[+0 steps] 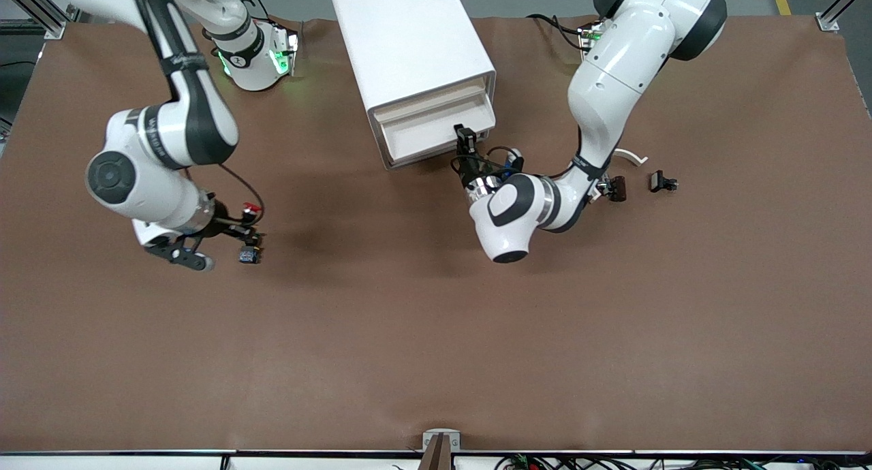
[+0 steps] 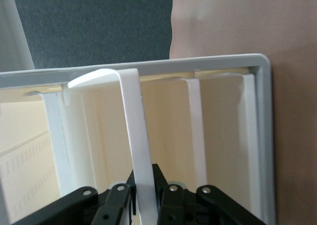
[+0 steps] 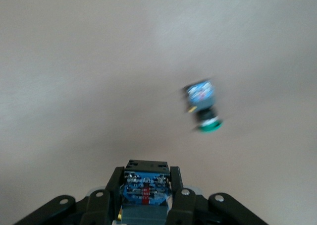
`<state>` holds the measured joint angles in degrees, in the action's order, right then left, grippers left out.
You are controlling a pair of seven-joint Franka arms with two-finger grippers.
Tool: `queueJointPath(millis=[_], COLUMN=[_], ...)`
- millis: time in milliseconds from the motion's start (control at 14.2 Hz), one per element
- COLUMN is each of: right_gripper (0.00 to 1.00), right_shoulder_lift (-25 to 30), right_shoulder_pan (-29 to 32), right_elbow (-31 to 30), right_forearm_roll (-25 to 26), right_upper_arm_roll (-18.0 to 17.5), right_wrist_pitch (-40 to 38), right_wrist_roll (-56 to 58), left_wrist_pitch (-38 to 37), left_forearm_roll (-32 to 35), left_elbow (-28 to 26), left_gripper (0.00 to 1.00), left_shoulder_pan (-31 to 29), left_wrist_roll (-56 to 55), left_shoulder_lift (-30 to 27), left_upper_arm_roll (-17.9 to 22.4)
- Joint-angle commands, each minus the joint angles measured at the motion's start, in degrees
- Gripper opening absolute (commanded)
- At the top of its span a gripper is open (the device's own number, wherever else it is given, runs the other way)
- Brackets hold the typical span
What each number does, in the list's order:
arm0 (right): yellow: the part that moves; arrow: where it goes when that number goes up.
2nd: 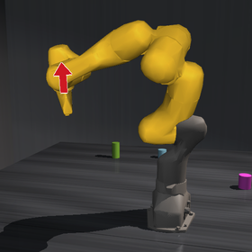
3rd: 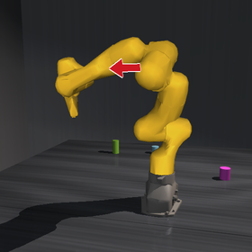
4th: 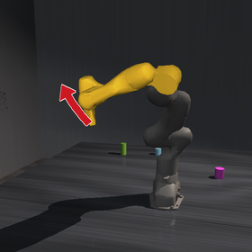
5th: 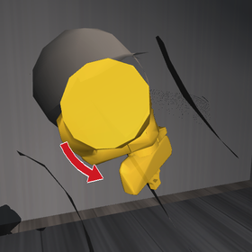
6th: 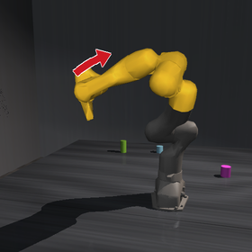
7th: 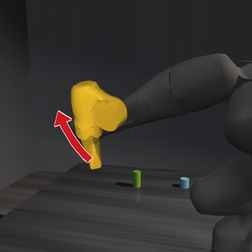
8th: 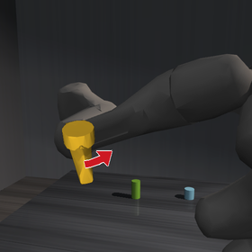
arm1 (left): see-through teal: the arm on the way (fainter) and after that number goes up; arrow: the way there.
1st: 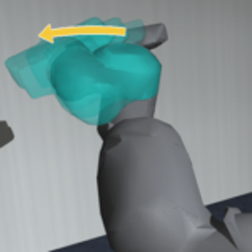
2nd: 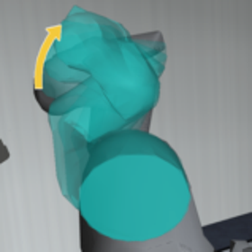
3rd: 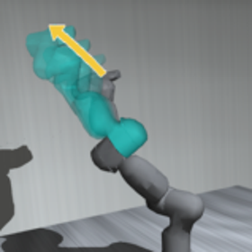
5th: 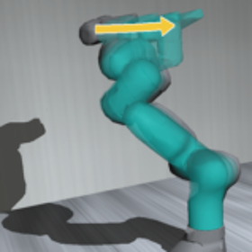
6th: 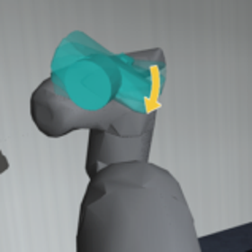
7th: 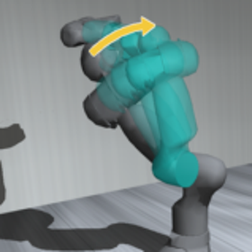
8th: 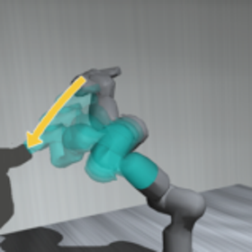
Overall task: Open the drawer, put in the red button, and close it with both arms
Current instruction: 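Pull the drawer open with the left gripper while the right gripper lifts the button, then lower the red button into the open drawer and open the right gripper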
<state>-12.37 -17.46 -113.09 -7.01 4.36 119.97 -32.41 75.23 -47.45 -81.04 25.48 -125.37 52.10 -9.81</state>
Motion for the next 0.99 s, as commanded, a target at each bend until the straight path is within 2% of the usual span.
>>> queueJointPath(millis=[0, 211, 563, 915], right_gripper=[0.0, 0.0, 0.0, 0.0], right_shoulder_lift=[2.1, 1.6, 1.1, -1.0], right_shoulder_pan=[-7.2, -17.0, -28.2, -35.6], right_elbow=[0.0, 2.8, 7.7, 8.2], right_forearm_roll=[-1.4, -1.4, -1.4, -0.5], right_upper_arm_roll=[0.7, 0.7, 0.7, 0.8], right_wrist_pitch=[-0.6, -0.6, -0.3, 1.8], right_wrist_roll=[-12.4, -27.7, -45.7, -54.1], left_wrist_pitch=[3.4, 4.0, 6.8, 7.3], left_forearm_roll=[-1.6, -3.6, -3.8, -6.7], left_elbow=[2.4, 4.1, 4.4, 5.0], left_gripper=[0.12, 0.12, 0.14, 0.17], left_shoulder_pan=[-2.0, -3.5, -6.0, -7.1], left_wrist_roll=[1.8, 1.6, 1.4, 1.3], left_shoulder_lift=[2.7, 3.4, 3.5, 3.4], left_upper_arm_roll=[1.5, 1.5, 1.5, 1.5])
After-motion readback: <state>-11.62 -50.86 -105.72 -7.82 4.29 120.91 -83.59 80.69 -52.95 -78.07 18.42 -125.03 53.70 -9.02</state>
